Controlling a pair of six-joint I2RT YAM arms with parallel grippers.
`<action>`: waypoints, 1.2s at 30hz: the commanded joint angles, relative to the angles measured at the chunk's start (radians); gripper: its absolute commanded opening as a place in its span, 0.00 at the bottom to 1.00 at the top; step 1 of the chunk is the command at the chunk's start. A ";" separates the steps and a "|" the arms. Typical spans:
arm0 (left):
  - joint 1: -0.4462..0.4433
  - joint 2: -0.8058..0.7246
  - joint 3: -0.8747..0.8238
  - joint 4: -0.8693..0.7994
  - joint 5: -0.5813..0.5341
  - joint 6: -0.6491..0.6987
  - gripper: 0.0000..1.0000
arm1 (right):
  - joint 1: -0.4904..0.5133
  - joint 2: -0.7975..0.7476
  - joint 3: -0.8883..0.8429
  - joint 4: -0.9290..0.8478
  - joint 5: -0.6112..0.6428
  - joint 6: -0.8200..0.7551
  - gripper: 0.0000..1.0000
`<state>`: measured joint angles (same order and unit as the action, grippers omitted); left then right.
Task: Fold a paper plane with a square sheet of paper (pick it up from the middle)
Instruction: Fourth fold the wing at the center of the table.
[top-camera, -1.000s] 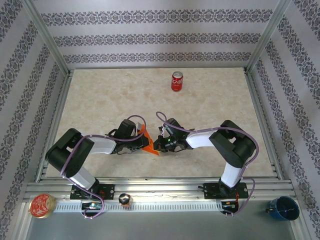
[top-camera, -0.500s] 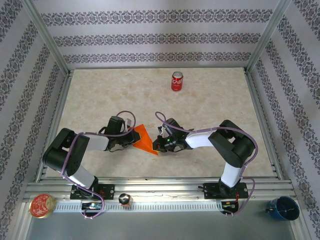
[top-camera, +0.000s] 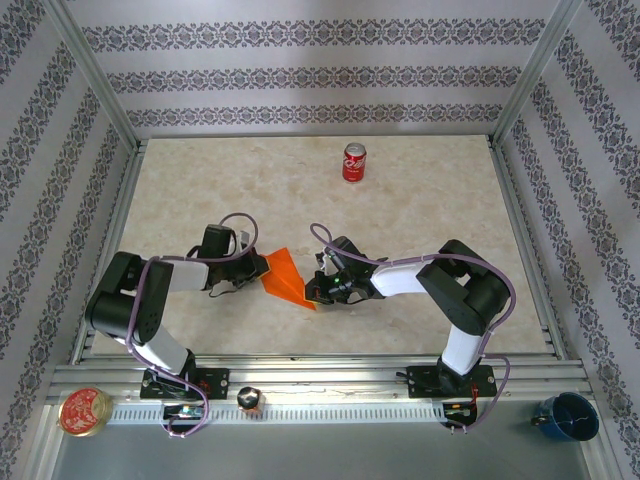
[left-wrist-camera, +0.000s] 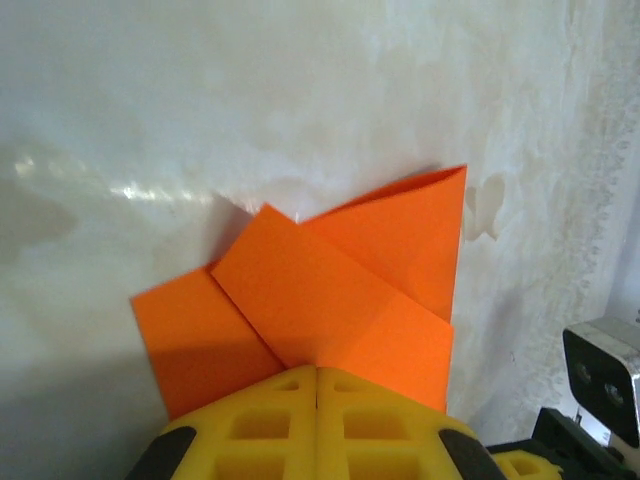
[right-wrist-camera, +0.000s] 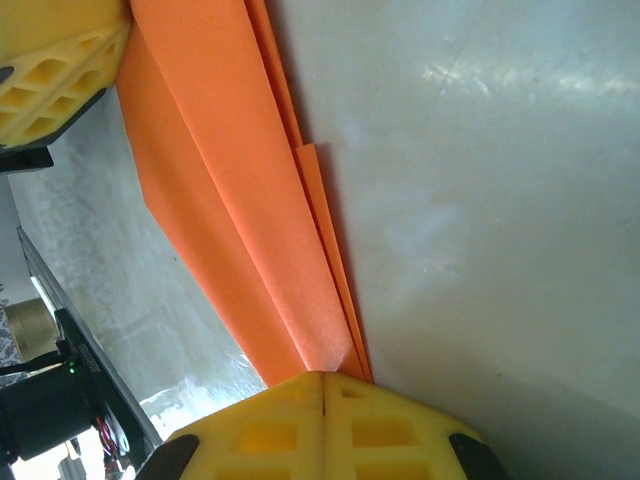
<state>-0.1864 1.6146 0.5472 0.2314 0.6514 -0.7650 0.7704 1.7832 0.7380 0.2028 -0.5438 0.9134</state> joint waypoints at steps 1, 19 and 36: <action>0.032 -0.009 0.037 -0.048 -0.063 0.027 0.00 | 0.013 0.051 -0.032 -0.185 0.047 -0.028 0.00; -0.036 -0.078 0.029 0.078 0.022 -0.095 0.02 | 0.012 0.036 -0.014 -0.207 0.050 -0.039 0.00; -0.048 0.113 -0.035 0.232 0.022 -0.140 0.01 | 0.006 -0.016 0.164 -0.192 0.001 -0.047 0.00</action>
<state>-0.2291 1.7084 0.5415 0.4534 0.6998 -0.9001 0.7704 1.7733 0.8333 0.0448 -0.5396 0.8890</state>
